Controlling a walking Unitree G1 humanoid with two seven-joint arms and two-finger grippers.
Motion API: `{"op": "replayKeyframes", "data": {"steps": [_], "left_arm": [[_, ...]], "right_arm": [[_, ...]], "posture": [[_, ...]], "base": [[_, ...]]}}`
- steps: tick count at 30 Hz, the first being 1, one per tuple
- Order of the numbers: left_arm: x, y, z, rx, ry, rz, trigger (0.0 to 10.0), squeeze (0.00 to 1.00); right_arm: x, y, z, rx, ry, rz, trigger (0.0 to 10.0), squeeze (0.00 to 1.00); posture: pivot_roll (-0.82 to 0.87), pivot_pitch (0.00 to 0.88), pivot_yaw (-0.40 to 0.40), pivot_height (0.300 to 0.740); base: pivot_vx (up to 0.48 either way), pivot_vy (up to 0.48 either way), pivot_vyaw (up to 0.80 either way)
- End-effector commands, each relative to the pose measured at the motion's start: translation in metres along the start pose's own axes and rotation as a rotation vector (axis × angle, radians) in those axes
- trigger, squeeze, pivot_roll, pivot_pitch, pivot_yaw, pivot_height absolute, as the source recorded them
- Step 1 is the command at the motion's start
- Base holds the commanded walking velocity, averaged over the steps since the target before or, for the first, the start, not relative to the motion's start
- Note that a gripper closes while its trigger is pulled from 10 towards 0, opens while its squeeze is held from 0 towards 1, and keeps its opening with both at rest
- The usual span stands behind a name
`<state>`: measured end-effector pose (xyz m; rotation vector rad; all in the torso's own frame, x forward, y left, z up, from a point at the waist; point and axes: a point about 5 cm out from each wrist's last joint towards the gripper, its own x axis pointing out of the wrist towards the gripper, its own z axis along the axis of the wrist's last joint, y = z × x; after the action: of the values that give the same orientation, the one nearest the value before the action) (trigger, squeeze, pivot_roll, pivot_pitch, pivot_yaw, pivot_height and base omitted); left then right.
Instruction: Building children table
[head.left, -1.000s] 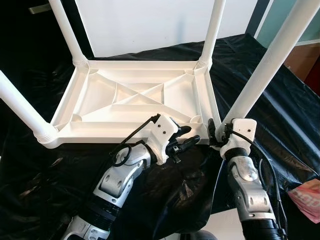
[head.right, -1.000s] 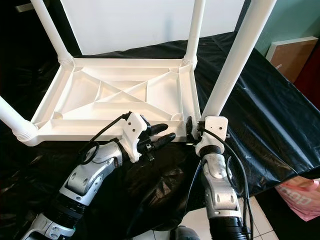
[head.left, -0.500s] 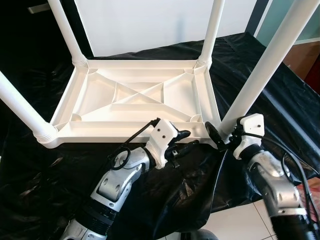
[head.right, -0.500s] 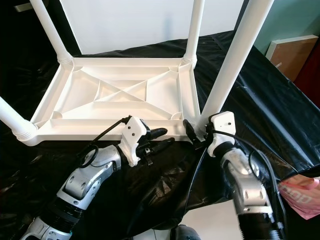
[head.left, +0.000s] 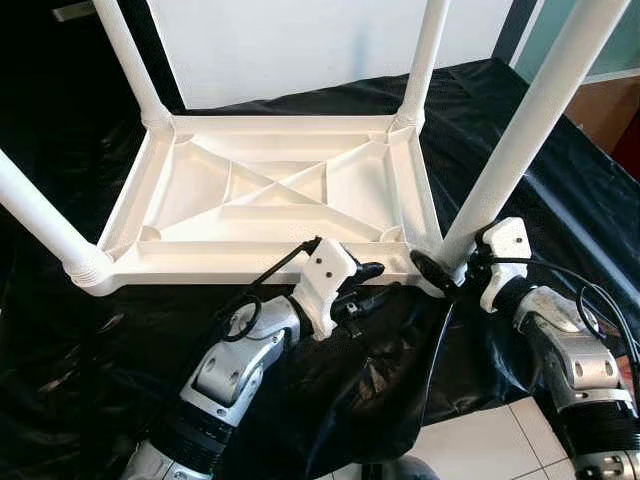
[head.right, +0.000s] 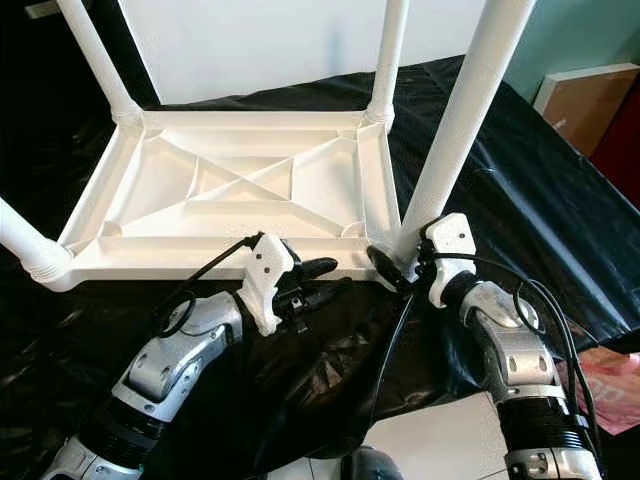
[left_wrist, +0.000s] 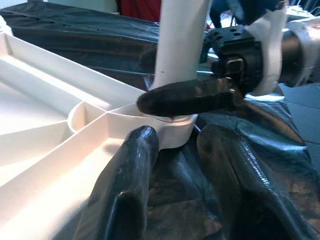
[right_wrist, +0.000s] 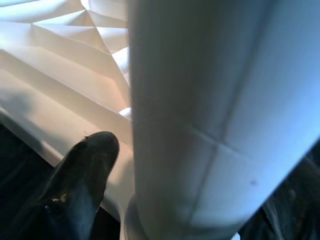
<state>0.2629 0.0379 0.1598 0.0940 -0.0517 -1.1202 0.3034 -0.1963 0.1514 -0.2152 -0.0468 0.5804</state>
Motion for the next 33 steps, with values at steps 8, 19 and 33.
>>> {"op": "replayKeyframes", "data": {"steps": [8, 19, 33], "left_arm": [[0.002, -0.011, 0.000, -0.005, 0.008, -0.102, 10.0, 0.00], [0.006, -0.011, -0.002, -0.011, 0.003, -0.097, 10.0, 0.00], [0.005, -0.008, -0.005, -0.009, 0.008, -0.071, 10.0, 0.00]], "right_arm": [[0.003, 0.007, -0.009, 0.004, 0.014, 0.075, 0.0, 0.00], [-0.009, 0.008, -0.023, 0.032, 0.052, -0.037, 10.0, 0.00], [-0.002, 0.050, -0.030, 0.228, 0.079, -0.345, 10.0, 0.00]], "posture": [[-0.03, 0.150, 0.009, 0.740], [-0.04, 0.133, -0.008, 0.740], [-0.04, 0.139, -0.012, 0.740]], "base": [[0.000, 0.000, 0.00], [0.000, 0.000, 0.00], [0.000, 0.000, 0.00]]}}
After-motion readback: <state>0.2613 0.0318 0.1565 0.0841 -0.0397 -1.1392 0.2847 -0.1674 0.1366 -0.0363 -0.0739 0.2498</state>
